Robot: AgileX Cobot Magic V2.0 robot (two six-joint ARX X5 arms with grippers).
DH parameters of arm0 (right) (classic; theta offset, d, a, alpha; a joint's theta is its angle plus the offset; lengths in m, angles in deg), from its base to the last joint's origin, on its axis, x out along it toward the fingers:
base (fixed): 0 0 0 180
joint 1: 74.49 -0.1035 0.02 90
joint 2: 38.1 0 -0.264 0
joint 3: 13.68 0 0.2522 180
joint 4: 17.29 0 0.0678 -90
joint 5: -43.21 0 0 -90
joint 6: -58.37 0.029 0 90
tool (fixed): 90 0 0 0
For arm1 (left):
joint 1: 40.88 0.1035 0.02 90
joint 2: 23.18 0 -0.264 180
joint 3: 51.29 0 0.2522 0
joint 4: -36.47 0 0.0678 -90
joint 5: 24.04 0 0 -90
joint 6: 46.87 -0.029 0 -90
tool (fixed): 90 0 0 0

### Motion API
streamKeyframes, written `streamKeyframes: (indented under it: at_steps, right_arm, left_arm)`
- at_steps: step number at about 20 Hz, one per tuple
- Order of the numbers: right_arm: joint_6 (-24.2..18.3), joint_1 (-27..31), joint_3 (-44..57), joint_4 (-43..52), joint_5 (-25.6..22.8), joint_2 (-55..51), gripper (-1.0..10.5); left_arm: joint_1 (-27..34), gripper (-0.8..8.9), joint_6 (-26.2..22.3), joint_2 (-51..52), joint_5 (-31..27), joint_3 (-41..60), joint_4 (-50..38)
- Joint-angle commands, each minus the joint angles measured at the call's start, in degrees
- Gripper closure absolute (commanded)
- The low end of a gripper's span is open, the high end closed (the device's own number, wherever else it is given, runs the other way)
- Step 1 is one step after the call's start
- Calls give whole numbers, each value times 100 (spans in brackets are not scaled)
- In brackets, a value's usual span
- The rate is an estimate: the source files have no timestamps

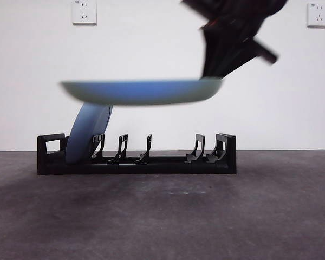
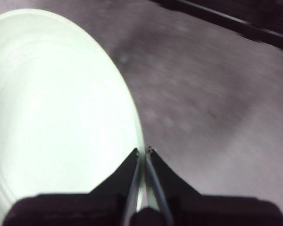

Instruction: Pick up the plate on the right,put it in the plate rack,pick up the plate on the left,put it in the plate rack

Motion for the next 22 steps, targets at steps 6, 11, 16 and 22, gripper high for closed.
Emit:
streamKeyframes:
  at_steps: [6,11,16,22]
  right_arm:
    - [-232,315,-42,-765,573,-337,963]
    - [-229,308,-42,-872,597,-385,963]
    - [-227,308,-42,-918,868,-424,963]
    - [-227,308,-42,-922,1047,-455,963]
  left_arm:
    - [-1226,397,-839,-1051,-1497,-2,-433]
    - [-1351,405,-979,-1375,-1714,-2,-516]
    - [-1373,410,-979,-1471,-1714,-2,-605]
    - [-1373,618,-979,-1480,-1711,-2,-682]
